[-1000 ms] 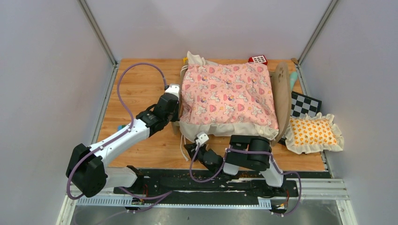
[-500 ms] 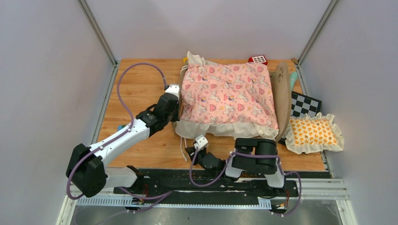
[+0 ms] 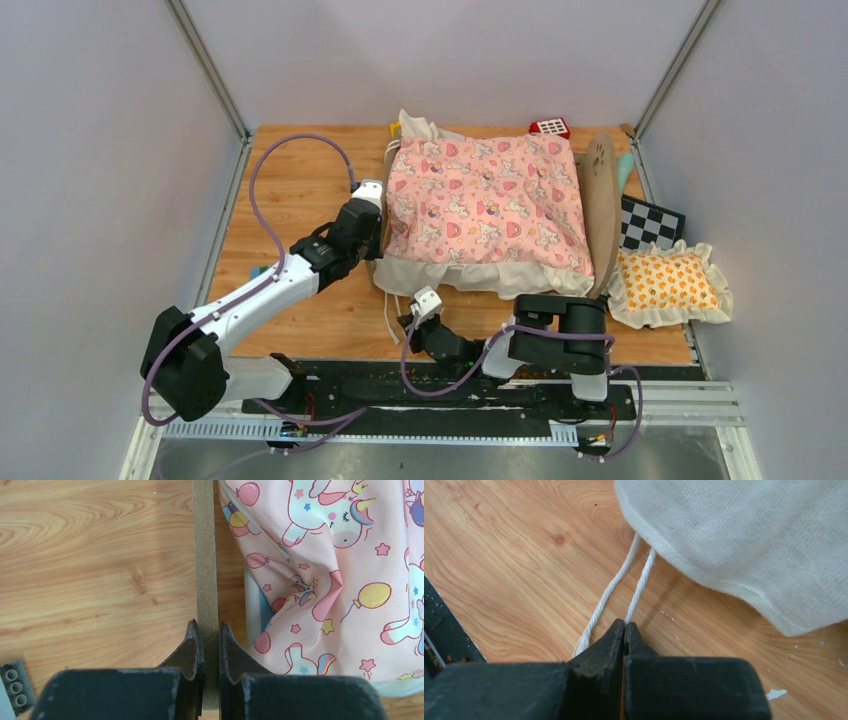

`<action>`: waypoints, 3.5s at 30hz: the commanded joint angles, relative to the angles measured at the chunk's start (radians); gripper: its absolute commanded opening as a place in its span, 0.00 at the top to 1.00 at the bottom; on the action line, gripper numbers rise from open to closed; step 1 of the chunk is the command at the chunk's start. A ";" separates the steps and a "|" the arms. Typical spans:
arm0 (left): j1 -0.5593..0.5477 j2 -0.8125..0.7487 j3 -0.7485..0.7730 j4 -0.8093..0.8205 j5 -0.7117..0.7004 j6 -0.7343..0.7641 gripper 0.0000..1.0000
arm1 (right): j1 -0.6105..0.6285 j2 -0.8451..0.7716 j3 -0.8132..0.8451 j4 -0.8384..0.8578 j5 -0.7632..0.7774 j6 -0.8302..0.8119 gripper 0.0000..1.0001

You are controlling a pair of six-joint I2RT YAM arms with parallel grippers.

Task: Set up the pet bed
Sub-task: Tie the ropes to the bed frame.

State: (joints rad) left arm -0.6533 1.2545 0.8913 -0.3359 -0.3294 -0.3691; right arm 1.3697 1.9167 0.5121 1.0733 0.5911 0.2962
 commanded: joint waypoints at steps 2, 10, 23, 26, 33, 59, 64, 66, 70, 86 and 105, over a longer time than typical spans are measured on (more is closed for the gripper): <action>-0.028 -0.029 0.037 -0.002 0.120 0.058 0.92 | 0.035 -0.033 0.017 -0.191 -0.016 0.055 0.98; -0.028 -0.058 0.034 0.000 0.113 0.058 0.86 | 0.035 -0.092 0.027 -0.307 0.005 0.069 0.79; -0.028 -0.153 0.062 -0.036 0.100 0.061 0.61 | 0.035 -0.330 0.009 -0.513 0.043 -0.003 0.61; -0.028 -0.202 0.069 -0.049 0.081 0.061 0.53 | 0.035 -0.394 0.037 -0.593 0.015 -0.053 0.55; -0.028 -0.308 0.064 -0.113 0.042 0.069 0.43 | 0.033 -0.400 0.146 -0.736 -0.157 -0.076 0.52; -0.028 -0.652 -0.133 -0.260 -0.068 0.113 0.42 | -0.012 -0.116 0.352 -0.894 -0.310 -0.056 0.60; -0.029 -0.656 -0.147 -0.255 -0.072 0.106 0.42 | -0.014 -0.107 0.367 -0.949 -0.356 -0.050 0.70; -0.028 -0.657 -0.149 -0.251 -0.072 0.106 0.42 | -0.018 -0.116 0.365 -0.971 -0.366 -0.046 0.77; -0.028 -0.659 -0.151 -0.250 -0.075 0.104 0.42 | -0.037 -0.159 0.336 -0.977 -0.378 -0.059 0.98; -0.028 -0.673 -0.157 -0.249 -0.089 0.100 0.42 | -0.177 -0.234 0.490 -1.243 -0.570 -0.355 1.00; -0.028 -0.662 -0.158 -0.246 -0.081 0.101 0.42 | -0.222 -0.207 0.524 -1.277 -0.507 -0.590 1.00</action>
State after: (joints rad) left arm -0.6796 0.5884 0.7376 -0.6098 -0.4023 -0.2810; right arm 1.1553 1.7168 0.9981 -0.2142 0.0509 -0.2054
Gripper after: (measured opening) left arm 0.578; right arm 0.010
